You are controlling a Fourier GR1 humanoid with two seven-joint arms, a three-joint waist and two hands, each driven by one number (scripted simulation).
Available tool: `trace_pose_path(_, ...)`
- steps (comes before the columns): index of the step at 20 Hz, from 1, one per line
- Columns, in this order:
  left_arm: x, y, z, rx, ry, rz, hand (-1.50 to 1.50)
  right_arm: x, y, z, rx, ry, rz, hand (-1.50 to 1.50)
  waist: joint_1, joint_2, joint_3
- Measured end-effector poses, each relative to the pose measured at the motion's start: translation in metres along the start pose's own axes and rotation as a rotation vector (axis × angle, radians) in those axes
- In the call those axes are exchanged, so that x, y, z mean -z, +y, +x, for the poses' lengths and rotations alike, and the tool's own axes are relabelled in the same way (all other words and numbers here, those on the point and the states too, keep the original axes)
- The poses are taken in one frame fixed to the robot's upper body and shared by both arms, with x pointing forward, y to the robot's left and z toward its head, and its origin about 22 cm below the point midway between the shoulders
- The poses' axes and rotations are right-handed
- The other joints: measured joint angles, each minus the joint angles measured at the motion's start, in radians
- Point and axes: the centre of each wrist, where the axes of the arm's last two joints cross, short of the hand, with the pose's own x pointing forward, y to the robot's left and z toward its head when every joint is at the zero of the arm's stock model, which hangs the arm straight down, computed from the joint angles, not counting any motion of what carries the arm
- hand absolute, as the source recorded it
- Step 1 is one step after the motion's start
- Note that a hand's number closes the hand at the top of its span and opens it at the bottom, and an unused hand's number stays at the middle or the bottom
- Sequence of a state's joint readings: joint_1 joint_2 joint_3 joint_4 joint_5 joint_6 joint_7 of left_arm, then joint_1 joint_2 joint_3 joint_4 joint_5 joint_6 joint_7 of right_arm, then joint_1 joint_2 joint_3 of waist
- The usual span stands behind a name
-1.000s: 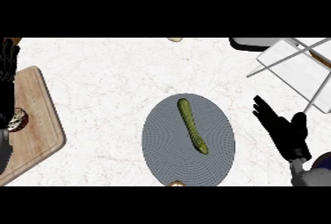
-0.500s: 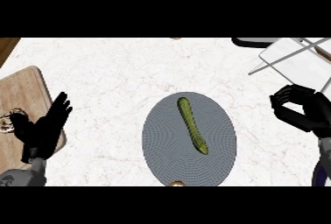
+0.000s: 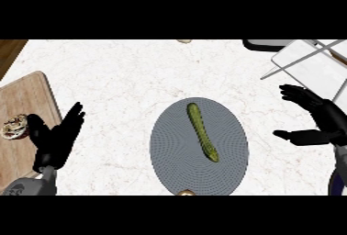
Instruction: Pick the squash from the placemat and place it in the tiered shelf
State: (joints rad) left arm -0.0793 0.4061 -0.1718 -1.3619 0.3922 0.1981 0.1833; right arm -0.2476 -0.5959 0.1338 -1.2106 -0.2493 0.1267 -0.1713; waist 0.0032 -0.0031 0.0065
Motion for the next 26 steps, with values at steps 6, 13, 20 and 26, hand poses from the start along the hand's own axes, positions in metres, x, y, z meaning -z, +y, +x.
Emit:
trace_pose_path(6, 0.001, 0.003, -0.004, -0.008, 0.017, -0.002, 0.00, 0.008, -0.001, 0.053, -0.054, -0.004, 0.192, -1.50, -0.008, -0.006, 0.001)
trace_pose_path(13, -0.001, 0.000, -0.002, -0.007, 0.018, -0.004, 0.00, 0.020, 0.040, 0.116, -0.189, 0.098, 0.252, -1.50, -0.004, -0.007, -0.001)
trace_pose_path(20, 0.000, -0.002, -0.004, -0.006, 0.005, -0.011, 0.00, 0.039, 0.085, 0.156, -0.300, 0.216, 0.187, -1.50, 0.003, -0.005, 0.001)
trace_pose_path(26, 0.001, 0.001, -0.003, -0.009, 0.008, -0.017, 0.00, 0.047, 0.125, 0.168, -0.379, 0.316, 0.209, -1.50, 0.004, -0.004, 0.002)
